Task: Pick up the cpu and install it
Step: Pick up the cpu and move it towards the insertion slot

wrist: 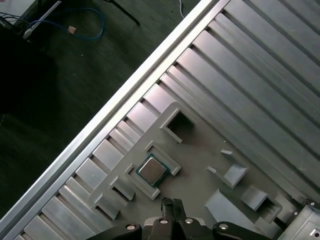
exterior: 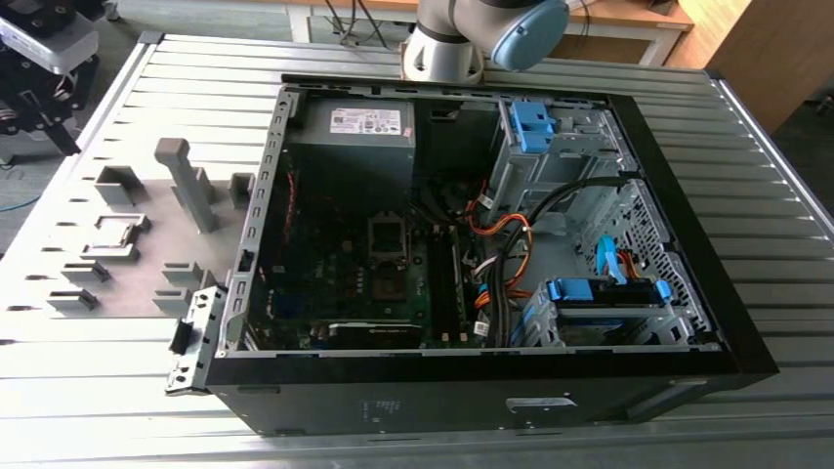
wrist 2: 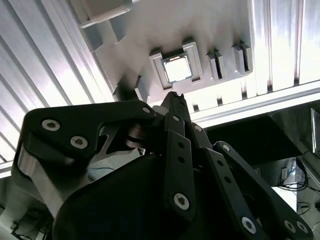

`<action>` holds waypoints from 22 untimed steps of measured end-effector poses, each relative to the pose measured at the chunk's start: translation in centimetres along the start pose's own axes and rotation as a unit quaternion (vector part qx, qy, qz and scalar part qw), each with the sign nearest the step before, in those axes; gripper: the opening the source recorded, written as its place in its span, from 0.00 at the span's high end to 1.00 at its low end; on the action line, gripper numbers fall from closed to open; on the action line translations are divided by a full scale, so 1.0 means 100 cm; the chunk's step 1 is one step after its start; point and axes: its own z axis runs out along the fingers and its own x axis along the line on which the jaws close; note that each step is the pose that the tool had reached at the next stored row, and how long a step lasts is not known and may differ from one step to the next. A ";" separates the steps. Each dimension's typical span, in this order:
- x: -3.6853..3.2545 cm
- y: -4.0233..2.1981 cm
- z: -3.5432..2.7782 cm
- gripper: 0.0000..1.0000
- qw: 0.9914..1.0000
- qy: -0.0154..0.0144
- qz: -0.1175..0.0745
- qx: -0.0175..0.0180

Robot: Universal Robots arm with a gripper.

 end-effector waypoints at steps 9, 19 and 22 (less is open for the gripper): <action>0.0000 0.0000 0.0006 0.89 0.997 0.003 -0.074 -0.001; 0.0000 -0.0001 0.0015 0.89 0.988 0.006 -0.157 -0.002; 0.0000 -0.0001 0.0018 0.89 0.983 0.007 -0.184 -0.002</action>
